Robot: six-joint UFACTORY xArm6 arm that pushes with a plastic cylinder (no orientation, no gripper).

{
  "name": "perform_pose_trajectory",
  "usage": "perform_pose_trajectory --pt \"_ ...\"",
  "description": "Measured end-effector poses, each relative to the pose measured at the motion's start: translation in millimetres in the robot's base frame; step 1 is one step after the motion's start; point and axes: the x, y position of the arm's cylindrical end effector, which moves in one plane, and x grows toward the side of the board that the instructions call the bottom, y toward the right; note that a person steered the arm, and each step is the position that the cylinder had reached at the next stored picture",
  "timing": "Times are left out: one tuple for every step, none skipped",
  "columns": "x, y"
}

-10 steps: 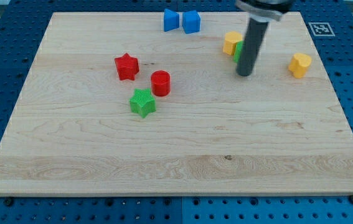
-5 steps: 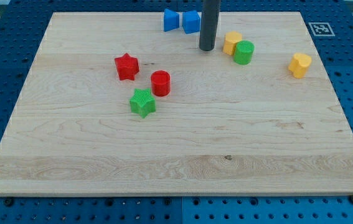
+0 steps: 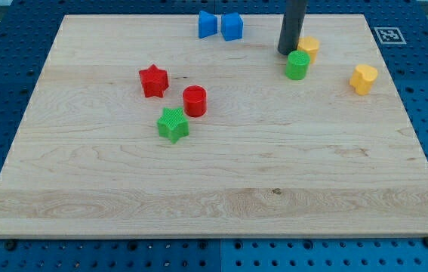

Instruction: Push the yellow hexagon closer to the yellow heart

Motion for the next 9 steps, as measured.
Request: perform_pose_trajectory --pt "-2.7 20.8" --pt "-9.1 48.5" --pt "-16.0 74.6" --pt "-16.5 85.4" --pt "-16.5 85.4" --pt "-14.9 85.4" --pt "-7.5 85.4" --pt "3.6 88.6" --pt "13.5 96.4"
